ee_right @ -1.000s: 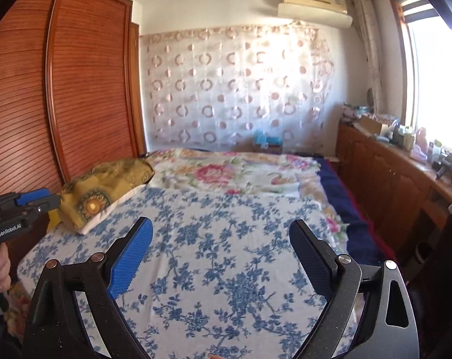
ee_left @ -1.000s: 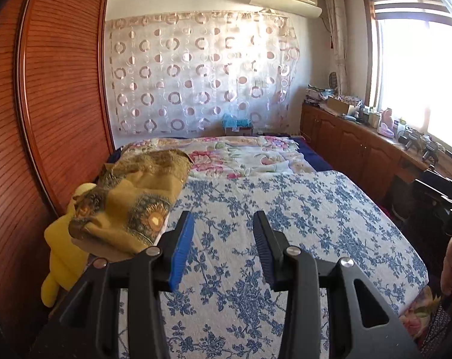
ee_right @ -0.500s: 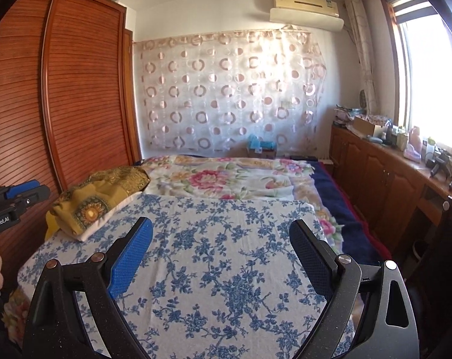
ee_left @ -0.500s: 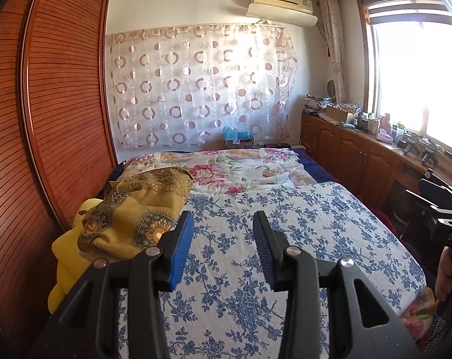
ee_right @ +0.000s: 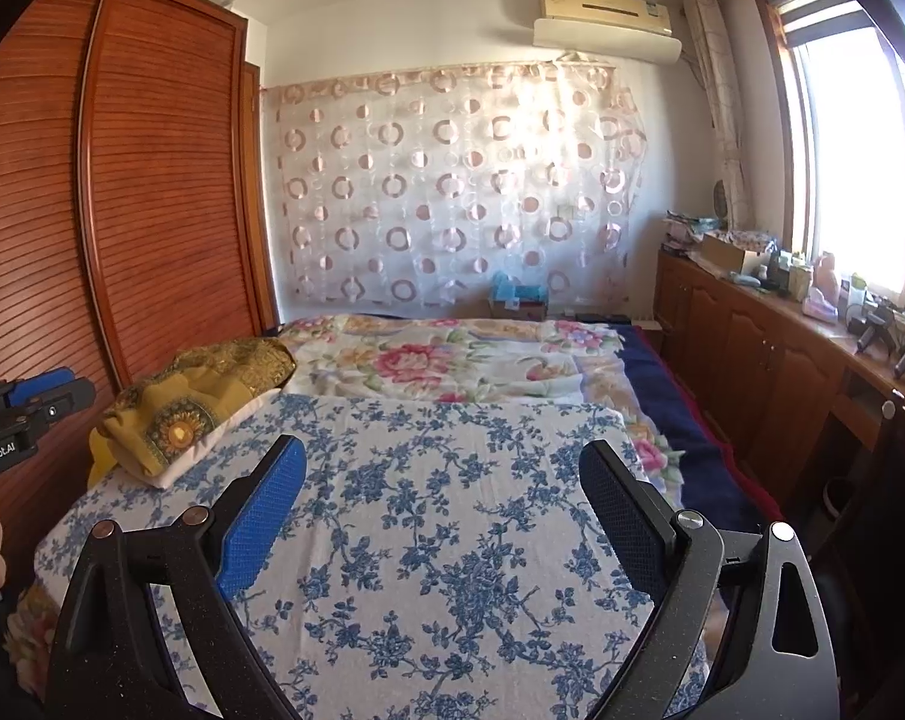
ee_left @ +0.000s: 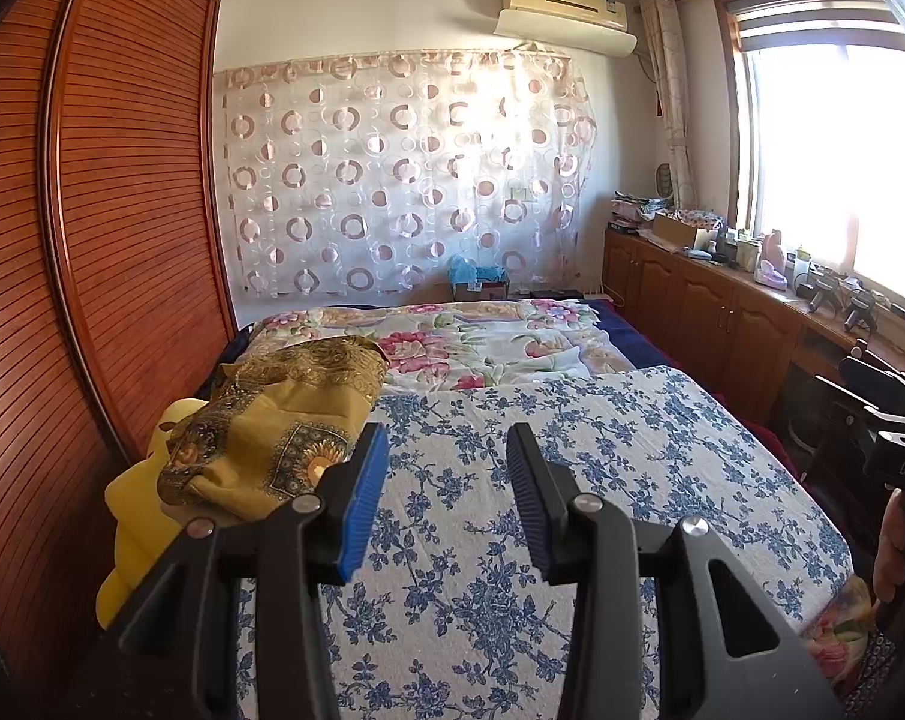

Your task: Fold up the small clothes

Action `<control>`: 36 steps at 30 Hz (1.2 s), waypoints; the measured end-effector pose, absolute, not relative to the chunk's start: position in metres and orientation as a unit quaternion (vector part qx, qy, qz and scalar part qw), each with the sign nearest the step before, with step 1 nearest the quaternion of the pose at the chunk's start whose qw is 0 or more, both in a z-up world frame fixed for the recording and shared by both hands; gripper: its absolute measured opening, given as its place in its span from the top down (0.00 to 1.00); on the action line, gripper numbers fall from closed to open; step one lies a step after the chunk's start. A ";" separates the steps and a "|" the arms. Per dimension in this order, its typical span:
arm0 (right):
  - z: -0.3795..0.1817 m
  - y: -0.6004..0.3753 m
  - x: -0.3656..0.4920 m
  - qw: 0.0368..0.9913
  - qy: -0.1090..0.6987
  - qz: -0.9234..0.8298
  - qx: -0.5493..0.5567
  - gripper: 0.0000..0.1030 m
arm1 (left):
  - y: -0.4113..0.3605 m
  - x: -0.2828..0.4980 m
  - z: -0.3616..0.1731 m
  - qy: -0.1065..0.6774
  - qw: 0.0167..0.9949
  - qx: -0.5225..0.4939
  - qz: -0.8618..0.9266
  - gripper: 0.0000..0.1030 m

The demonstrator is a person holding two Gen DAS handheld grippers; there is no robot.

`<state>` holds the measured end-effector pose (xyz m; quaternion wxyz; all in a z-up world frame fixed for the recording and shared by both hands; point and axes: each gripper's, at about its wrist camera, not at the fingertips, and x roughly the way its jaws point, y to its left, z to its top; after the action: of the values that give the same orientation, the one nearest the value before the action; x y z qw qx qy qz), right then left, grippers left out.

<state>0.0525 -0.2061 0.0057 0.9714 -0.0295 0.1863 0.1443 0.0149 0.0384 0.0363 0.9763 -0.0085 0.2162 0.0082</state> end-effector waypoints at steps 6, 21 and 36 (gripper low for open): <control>0.006 -0.206 0.052 0.971 0.186 0.144 -0.030 0.09 | 0.038 0.015 0.036 0.216 0.976 -0.008 0.009 0.61; 0.005 -0.206 0.052 0.972 0.186 0.144 -0.029 0.09 | 0.039 0.014 0.037 0.215 0.977 -0.009 0.009 0.61; 0.007 -0.206 0.050 0.973 0.183 0.140 -0.026 0.09 | 0.039 0.013 0.037 0.214 0.977 -0.008 0.008 0.61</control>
<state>0.0500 -0.2064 0.0068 0.9727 -0.0264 0.1833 0.1398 0.0127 0.0389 0.0366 0.9767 -0.0079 0.2144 0.0081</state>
